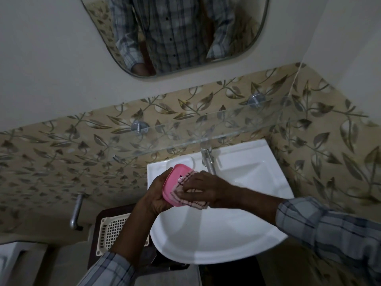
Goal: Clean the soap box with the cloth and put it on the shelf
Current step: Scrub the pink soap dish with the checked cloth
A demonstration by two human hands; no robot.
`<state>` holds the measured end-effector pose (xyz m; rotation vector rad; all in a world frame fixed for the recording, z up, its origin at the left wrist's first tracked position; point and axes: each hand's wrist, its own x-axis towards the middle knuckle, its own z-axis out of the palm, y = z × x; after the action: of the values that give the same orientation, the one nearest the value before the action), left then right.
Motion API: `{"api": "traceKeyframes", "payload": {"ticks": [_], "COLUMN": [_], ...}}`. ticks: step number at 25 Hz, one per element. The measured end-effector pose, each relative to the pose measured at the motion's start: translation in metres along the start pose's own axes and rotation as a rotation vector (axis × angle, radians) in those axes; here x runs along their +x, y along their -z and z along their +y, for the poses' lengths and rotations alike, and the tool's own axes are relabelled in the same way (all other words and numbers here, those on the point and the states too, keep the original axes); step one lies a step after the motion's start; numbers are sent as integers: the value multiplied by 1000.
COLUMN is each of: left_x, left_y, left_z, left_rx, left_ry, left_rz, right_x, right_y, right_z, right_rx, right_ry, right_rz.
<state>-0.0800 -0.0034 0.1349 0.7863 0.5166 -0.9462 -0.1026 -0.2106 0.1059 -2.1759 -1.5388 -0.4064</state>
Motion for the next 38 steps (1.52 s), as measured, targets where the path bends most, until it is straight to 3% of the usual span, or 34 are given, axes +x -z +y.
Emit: {"api": "traceKeyframes", "payload": {"ticks": [2,5,8,9,11,14,16,19,20,22,25,30,32,34,36,38], "left_x": [-5,-6,-4,-3,0,11,16,14,14,17,27,18,14,15,18,19], "left_y": [7,9,2,2,4,5,6,11,9,-2,-12,-1,3,-1,-6,-10], "left_z": [-3,-7,-11,-11,-10,-12,-11,-1,0,-8,-15,-1,-4,-7,-7,-6], "left_rx": [38,31,-20,-8,49,70,56,47,75,127,126,4,-4,-13,-28,6], "left_ry": [3,20,-27,-57,-135,-282,-328,-362,-357,-365,-374,-234,-215,-221,-240,-202], "left_rz": [34,54,4,12,58,131,191,181,163,137,162,209,208,190,178,233], "right_x": [-14,-10,9,12,18,34,43,45,47,59,75,12,-1,12,39,40], "right_y": [19,21,0,-1,4,1,3,20,23,26,1,-6,11,13,-4,-24], "right_z": [30,43,24,20,18,-4,-12,-4,2,14,-6,-40,-17,-7,-26,-56], "right_rx": [-92,-236,-239,-252,-240,-134,164,755,782,617,409,197,98,117,213,177], "right_ry": [5,-157,-4,-39,-316,-800,-972,-1304,-1426,-1546,-1367,-498,-477,-702,-808,-653], "right_rz": [-4,126,100,79,74,-96,-129,29,148,251,299,56,98,245,303,225]}}
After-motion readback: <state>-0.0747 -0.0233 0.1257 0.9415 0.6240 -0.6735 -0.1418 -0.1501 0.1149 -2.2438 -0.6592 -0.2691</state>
